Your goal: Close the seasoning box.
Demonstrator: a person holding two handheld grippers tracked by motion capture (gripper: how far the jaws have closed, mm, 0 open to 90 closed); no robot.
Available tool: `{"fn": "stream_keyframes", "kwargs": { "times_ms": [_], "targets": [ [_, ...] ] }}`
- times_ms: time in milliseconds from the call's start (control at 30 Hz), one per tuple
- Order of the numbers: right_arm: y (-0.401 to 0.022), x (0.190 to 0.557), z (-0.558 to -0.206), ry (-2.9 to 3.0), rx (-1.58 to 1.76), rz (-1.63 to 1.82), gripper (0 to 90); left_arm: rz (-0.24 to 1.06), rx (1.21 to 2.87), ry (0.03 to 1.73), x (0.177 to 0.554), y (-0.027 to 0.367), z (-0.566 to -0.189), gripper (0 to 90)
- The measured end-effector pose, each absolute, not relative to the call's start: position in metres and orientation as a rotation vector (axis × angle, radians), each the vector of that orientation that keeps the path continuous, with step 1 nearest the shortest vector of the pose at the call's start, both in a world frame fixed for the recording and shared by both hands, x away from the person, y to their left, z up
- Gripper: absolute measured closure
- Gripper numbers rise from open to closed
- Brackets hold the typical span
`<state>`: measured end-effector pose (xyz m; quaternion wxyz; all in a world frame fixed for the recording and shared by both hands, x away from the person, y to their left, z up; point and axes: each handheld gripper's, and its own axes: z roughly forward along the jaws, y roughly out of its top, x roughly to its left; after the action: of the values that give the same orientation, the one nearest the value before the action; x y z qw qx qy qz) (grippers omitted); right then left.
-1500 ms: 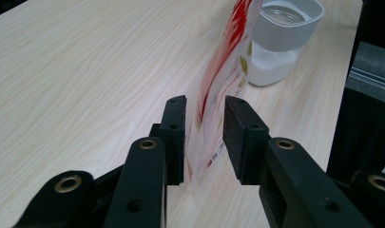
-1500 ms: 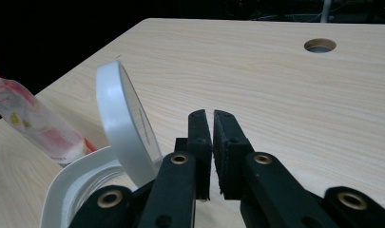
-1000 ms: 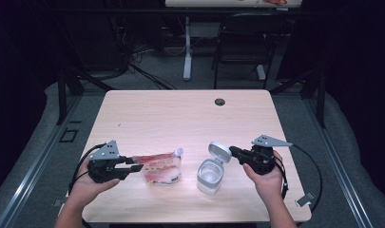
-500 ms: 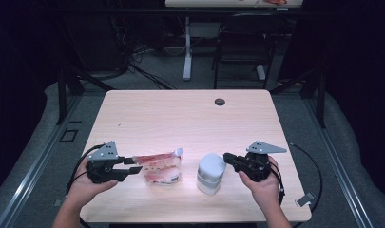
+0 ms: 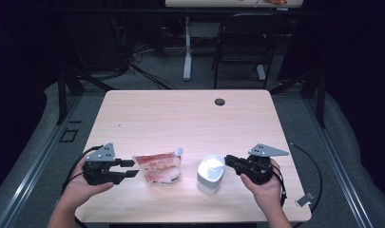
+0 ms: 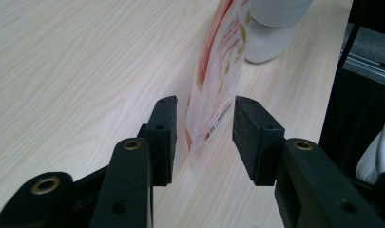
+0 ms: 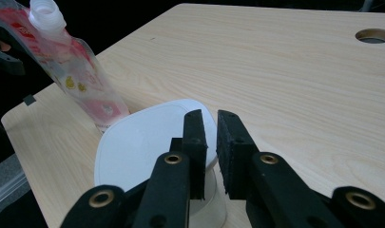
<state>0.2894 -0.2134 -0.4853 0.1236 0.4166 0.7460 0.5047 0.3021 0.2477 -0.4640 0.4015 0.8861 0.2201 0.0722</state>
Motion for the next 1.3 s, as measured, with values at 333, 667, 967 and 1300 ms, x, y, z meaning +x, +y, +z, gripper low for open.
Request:
{"fn": "stream_keyframes", "kwargs": {
  "times_ms": [333,667,967,1300],
  "targets": [
    [-0.224,0.288,-0.488,2.136,1.249,1.478,77.7,0.202,2.221,0.615,0.306,0.265,-0.470,60.8],
    [-0.239,0.287,-0.496,2.099,1.296,1.457,72.9,0.240,2.161,0.734,0.315,0.279,-0.483,60.5],
    [-0.250,0.285,-0.505,2.057,1.339,1.439,68.6,0.266,2.143,0.821,0.321,0.283,-0.496,60.5],
    [-0.254,0.284,-0.522,2.043,1.370,1.336,64.6,0.274,2.117,0.901,0.328,0.282,-0.508,58.6]
  ]
}}
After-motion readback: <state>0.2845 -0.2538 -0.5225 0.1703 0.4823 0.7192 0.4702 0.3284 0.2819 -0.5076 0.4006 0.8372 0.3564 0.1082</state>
